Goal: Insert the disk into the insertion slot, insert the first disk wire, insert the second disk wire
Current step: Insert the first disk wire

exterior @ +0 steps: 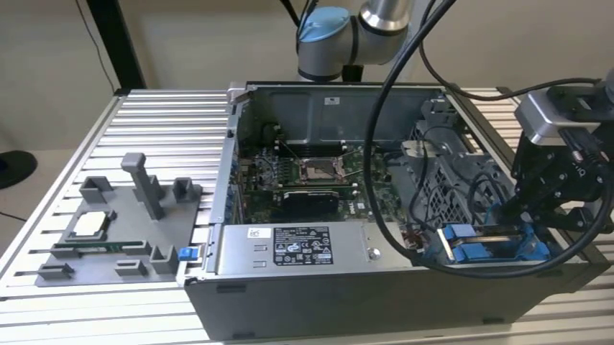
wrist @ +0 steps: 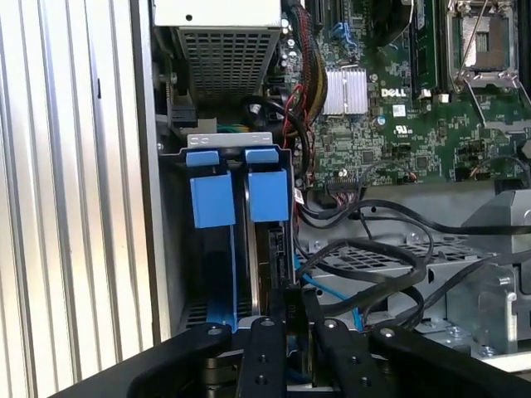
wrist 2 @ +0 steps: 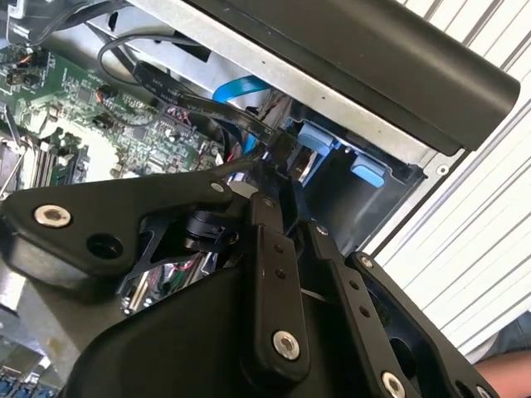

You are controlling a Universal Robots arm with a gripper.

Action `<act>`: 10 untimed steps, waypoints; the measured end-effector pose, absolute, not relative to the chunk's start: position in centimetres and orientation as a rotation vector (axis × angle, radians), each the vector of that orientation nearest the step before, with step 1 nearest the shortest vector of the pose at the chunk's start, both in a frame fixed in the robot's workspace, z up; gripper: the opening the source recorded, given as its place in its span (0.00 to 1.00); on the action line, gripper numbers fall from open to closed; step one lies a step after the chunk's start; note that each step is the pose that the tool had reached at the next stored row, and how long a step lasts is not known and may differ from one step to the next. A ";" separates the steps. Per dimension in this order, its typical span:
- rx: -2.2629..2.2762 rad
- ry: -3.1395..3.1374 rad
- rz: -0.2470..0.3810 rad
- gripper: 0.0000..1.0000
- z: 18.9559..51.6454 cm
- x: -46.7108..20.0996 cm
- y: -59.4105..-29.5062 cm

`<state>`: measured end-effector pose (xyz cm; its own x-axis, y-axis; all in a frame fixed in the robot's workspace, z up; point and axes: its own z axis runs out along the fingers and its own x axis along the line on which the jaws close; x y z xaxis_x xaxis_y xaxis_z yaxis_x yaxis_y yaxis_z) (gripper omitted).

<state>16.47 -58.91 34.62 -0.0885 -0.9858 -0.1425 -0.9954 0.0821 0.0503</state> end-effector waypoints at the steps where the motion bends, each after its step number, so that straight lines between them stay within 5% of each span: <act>1: -2.073 2.257 0.205 0.00 34.6 16.5 -58.9; 10: -2.080 2.252 0.193 0.00 34.3 16.5 -58.9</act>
<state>16.47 -58.91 34.27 -0.0814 -0.9873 -0.1361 -0.9961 0.0760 0.0447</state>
